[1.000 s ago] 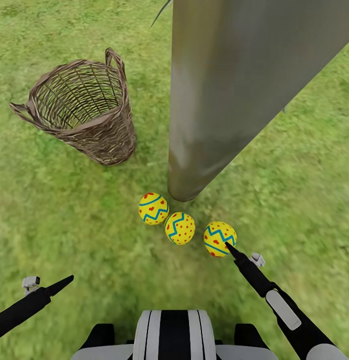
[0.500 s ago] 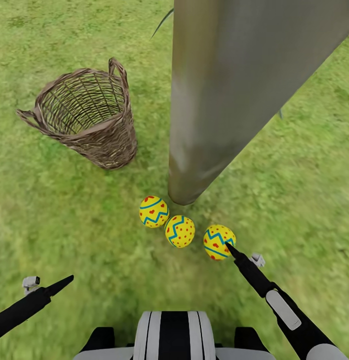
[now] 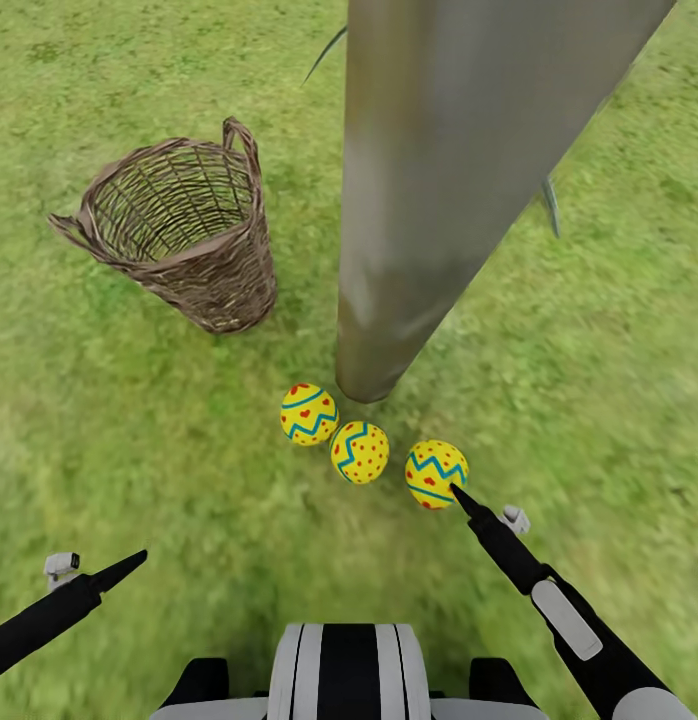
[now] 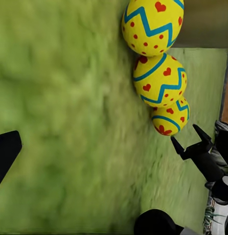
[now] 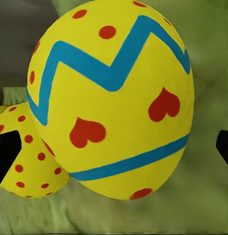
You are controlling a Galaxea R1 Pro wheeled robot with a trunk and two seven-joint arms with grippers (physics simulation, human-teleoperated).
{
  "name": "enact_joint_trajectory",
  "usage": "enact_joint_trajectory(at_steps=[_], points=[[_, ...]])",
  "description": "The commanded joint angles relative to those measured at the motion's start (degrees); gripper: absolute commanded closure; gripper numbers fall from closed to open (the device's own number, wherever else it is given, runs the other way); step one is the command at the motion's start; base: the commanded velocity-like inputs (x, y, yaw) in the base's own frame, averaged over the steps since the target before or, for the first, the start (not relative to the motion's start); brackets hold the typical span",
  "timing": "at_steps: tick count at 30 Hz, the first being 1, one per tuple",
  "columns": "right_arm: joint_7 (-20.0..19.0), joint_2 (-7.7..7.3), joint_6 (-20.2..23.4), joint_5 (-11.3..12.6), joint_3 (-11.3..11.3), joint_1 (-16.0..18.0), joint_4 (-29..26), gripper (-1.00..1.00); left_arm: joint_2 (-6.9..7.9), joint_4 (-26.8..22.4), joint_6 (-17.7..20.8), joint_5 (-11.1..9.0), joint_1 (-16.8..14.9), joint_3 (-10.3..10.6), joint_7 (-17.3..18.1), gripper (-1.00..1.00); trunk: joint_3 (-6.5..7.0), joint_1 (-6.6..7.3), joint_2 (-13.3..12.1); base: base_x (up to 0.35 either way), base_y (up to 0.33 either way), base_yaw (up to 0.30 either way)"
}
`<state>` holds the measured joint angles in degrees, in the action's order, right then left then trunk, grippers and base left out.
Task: Take the three Easter eggs out of the wicker basket on the lawn in the garden, then place them on the lawn next to a single tree (choose any tree) so that all three eggs are next to the same tree and none are left in the basket.
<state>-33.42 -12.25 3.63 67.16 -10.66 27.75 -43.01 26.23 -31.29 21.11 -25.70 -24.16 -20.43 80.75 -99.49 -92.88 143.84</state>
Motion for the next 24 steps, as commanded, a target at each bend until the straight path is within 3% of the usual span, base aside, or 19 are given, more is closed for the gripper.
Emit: enact_joint_trajectory(at_steps=[1, 6, 20, 24], points=[[-0.1, -0.05, 0.3, 0.6, -0.1, 0.0, 0.0, -1.00, 0.00, 0.0, 0.6, -0.1, 0.0, 0.0, 0.2, -1.00, -0.02, 0.02, 0.0, -0.070, 0.000, 0.000], [-0.2, -0.05, 0.3, 0.6, -0.1, 0.0, 0.0, -1.00, -0.04, 0.0, 0.6, -0.1, 0.0, 0.0, 0.2, -1.00, -0.02, 0.02, 0.0, -0.056, 0.000, 0.000], [-0.2, -0.05, 0.3, 0.6, -0.2, 0.0, 0.0, -1.00, -0.04, -0.1, 0.6, -0.1, 0.0, 0.1, 0.2, -1.00, -0.02, 0.02, 0.0, -0.318, 0.000, 0.000], [-0.2, -0.05, 0.3, 0.6, -0.2, 0.0, 0.0, -1.00, 0.00, -0.1, 0.6, -0.1, 0.0, 0.0, 0.2, -1.00, -0.02, 0.02, 0.0, -0.067, 0.000, 0.000]])
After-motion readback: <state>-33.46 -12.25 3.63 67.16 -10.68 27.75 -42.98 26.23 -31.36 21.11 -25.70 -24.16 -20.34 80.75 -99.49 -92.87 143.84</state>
